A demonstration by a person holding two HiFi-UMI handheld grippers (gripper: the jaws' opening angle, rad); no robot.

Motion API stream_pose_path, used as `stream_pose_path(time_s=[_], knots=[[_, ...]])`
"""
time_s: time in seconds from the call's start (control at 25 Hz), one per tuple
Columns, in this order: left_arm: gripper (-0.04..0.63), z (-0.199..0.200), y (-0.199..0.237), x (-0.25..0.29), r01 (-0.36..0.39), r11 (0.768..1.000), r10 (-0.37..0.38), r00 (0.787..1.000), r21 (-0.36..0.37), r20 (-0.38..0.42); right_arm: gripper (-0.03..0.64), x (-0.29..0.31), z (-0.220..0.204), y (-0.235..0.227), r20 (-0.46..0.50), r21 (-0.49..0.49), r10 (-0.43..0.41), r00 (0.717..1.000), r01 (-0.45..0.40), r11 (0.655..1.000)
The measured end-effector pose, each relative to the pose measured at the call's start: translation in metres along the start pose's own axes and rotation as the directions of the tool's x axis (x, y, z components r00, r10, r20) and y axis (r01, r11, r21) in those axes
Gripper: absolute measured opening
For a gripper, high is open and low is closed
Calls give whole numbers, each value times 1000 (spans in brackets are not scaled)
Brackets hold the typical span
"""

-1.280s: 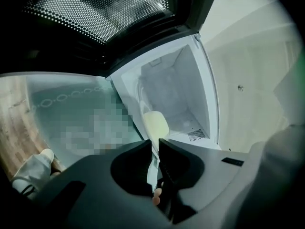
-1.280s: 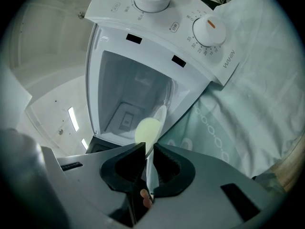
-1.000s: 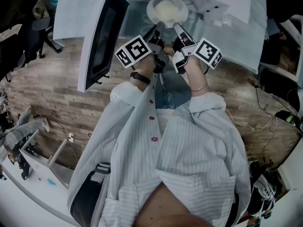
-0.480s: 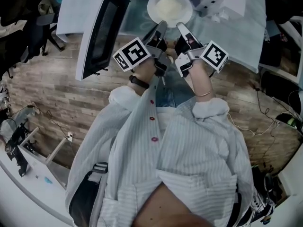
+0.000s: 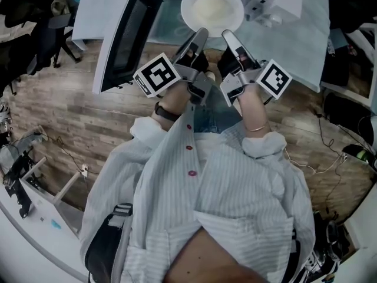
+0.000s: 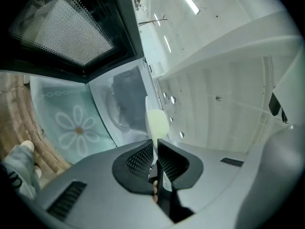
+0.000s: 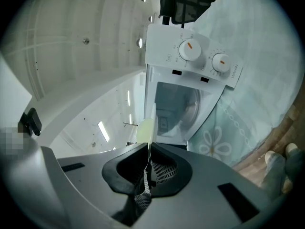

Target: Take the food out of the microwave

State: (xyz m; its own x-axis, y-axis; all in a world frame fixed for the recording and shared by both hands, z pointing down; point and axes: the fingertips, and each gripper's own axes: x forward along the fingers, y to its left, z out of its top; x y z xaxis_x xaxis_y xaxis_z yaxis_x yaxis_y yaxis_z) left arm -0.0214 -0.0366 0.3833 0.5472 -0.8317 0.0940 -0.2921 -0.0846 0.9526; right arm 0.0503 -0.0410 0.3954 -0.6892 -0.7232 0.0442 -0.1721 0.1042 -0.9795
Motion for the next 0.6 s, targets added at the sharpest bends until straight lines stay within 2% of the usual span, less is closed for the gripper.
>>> stream_pose_path(time_s=[0.32,0.6], knots=[[28,-1,-28,-9,45,993,-51,997,-105,-51,41,-10,1,33,12,13,36,999,-36,999],[24,4,-44,-6,85,991,-96,989,-106,-112,40,-11,6,49,37,6,51,998,-51,999]])
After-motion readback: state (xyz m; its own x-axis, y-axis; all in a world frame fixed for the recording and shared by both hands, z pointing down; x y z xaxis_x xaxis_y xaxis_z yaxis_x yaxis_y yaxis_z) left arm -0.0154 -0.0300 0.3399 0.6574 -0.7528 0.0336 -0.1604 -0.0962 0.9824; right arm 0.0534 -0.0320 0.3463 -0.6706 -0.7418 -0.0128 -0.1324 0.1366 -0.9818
